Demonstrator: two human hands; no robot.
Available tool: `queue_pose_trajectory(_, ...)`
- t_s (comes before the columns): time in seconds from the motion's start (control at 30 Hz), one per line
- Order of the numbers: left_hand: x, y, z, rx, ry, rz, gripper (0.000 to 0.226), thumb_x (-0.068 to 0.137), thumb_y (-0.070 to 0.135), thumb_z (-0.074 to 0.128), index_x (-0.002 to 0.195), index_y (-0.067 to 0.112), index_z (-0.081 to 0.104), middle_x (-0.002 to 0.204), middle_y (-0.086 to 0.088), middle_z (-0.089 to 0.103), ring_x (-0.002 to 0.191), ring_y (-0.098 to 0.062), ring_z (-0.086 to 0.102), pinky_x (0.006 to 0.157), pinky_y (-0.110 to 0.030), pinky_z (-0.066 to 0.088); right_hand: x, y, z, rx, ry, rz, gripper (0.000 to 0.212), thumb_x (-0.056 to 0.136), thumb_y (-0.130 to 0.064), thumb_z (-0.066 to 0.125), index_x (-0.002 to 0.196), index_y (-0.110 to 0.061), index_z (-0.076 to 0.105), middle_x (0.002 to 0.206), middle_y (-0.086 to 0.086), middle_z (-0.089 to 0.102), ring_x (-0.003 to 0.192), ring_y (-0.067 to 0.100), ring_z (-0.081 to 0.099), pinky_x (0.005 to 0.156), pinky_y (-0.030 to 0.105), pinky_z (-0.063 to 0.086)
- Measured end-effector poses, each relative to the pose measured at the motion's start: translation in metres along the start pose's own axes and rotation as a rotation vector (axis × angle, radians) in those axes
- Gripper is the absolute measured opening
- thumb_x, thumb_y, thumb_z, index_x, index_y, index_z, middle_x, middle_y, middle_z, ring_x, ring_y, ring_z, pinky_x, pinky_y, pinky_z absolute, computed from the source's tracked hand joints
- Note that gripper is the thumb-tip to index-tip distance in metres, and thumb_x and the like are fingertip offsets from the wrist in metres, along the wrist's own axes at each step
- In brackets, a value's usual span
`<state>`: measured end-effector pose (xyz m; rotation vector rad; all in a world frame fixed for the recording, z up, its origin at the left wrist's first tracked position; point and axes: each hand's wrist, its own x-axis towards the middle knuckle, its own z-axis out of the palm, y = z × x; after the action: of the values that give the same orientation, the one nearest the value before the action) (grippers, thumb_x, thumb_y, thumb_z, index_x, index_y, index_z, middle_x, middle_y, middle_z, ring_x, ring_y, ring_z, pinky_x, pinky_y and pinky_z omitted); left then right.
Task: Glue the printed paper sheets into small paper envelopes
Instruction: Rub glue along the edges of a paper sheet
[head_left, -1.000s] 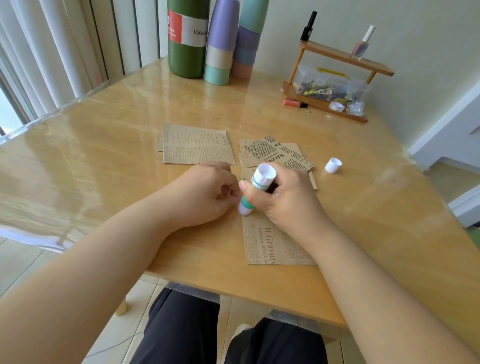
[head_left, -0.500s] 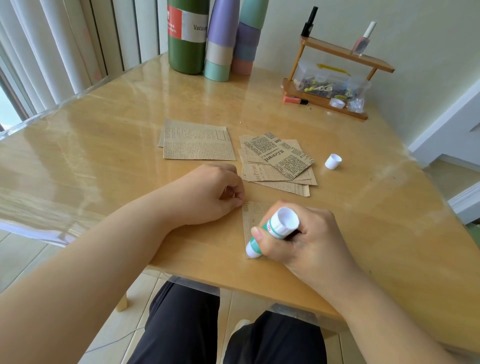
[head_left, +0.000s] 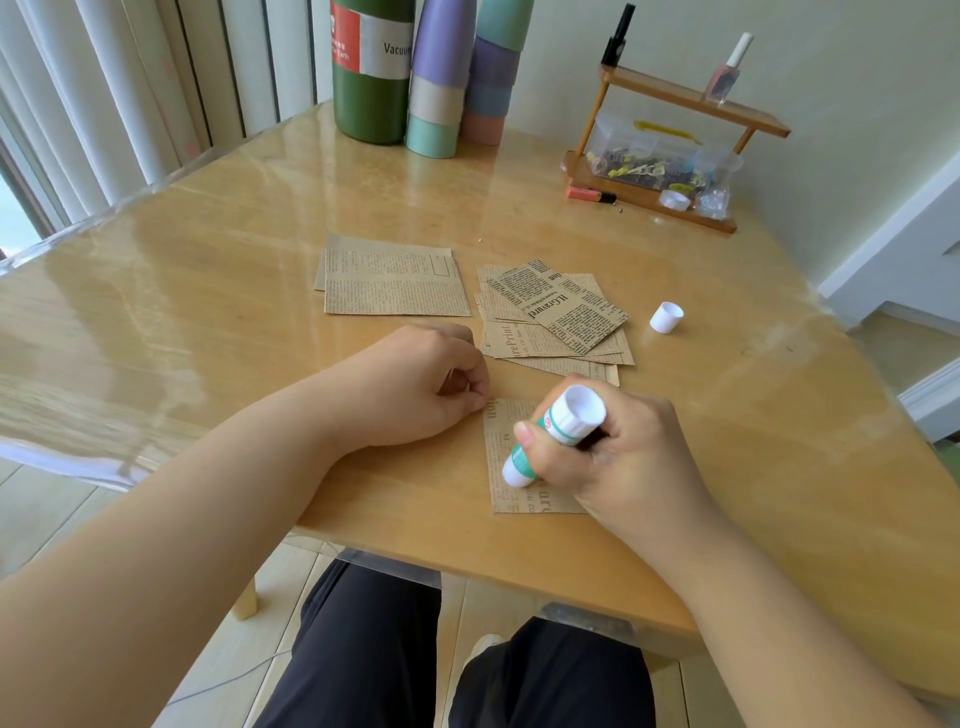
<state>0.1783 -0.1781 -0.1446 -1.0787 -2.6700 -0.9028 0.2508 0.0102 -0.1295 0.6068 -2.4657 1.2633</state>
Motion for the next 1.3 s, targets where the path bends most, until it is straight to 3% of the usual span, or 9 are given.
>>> queue_pose_trajectory(0.33,0.000,0.003,-0.002,-0.021,-0.021,-0.025,0.009,0.080,0.012,0.067,0.079,0.021,0.067,0.075,0.014,0.051,0.074,0.001,0.050,0.065,-0.005,0.034,0.005,0.003,-0.003,-0.004,-0.003,-0.032,0.034,0.079,-0.027,0.062,0.059,0.000,0.055,0.057,-0.007,0.065,0.048,0.011,0.048,0.049,0.015,0.038)
queue_pose_trajectory(0.43,0.000,0.003,-0.002,-0.027,-0.023,-0.035,0.009,0.080,0.012,0.067,0.078,0.021,0.067,0.075,0.014,0.051,0.075,0.002,0.050,0.065,-0.005,0.035,-0.004,0.003,-0.004,0.019,-0.016,-0.018,0.040,0.078,-0.030,0.062,0.060,0.004,0.053,0.056,0.001,0.064,0.049,0.011,0.053,0.046,0.025,0.043)
queue_pose_trajectory(0.53,-0.001,0.003,-0.002,-0.027,-0.022,-0.038,0.010,0.079,0.012,0.068,0.077,0.022,0.067,0.075,0.014,0.051,0.074,0.003,0.050,0.065,-0.005,0.035,-0.011,0.002,-0.006,0.062,-0.028,0.000,0.041,0.078,-0.029,0.064,0.061,0.006,0.052,0.057,0.007,0.063,0.052,0.028,0.058,0.046,0.040,0.047)
queue_pose_trajectory(0.83,0.000,0.004,-0.002,-0.020,-0.022,-0.044,0.010,0.079,0.012,0.068,0.078,0.022,0.066,0.077,0.012,0.053,0.079,0.001,0.050,0.066,-0.005,0.035,-0.015,-0.001,-0.010,0.021,-0.025,-0.029,0.038,0.079,-0.027,0.063,0.059,0.004,0.053,0.057,-0.002,0.064,0.051,0.027,0.057,0.047,0.039,0.044)
queue_pose_trajectory(0.93,-0.001,0.004,-0.003,-0.019,-0.024,-0.047,0.009,0.080,0.012,0.068,0.079,0.021,0.067,0.077,0.012,0.052,0.079,0.000,0.050,0.066,-0.006,0.035,-0.010,0.002,-0.011,0.030,-0.002,-0.004,0.037,0.078,-0.029,0.064,0.060,0.002,0.054,0.059,-0.007,0.066,0.050,0.015,0.057,0.048,0.029,0.048)
queue_pose_trajectory(1.0,-0.001,0.004,-0.003,-0.020,-0.026,-0.047,0.009,0.080,0.013,0.068,0.079,0.021,0.067,0.077,0.012,0.052,0.078,0.000,0.050,0.066,-0.006,0.035,-0.006,0.005,-0.012,-0.011,0.020,-0.006,0.037,0.077,-0.031,0.062,0.060,0.001,0.055,0.058,-0.008,0.066,0.048,0.010,0.049,0.048,0.017,0.040)
queue_pose_trajectory(1.1,-0.001,0.005,-0.003,-0.022,-0.030,-0.049,0.009,0.080,0.013,0.067,0.078,0.022,0.067,0.076,0.013,0.052,0.077,-0.001,0.050,0.066,-0.006,0.035,0.002,0.009,-0.014,-0.040,0.033,-0.007,0.036,0.077,-0.032,0.061,0.059,0.000,0.055,0.056,-0.006,0.066,0.048,0.013,0.046,0.048,0.016,0.037)
queue_pose_trajectory(1.3,-0.001,0.005,-0.003,-0.022,-0.032,-0.058,0.007,0.081,0.013,0.067,0.081,0.020,0.068,0.078,0.013,0.053,0.077,-0.001,0.051,0.067,-0.008,0.037,0.007,0.014,-0.014,-0.097,0.061,-0.058,0.033,0.078,-0.030,0.061,0.060,-0.003,0.056,0.055,-0.021,0.061,0.047,0.001,0.041,0.050,0.008,0.033)
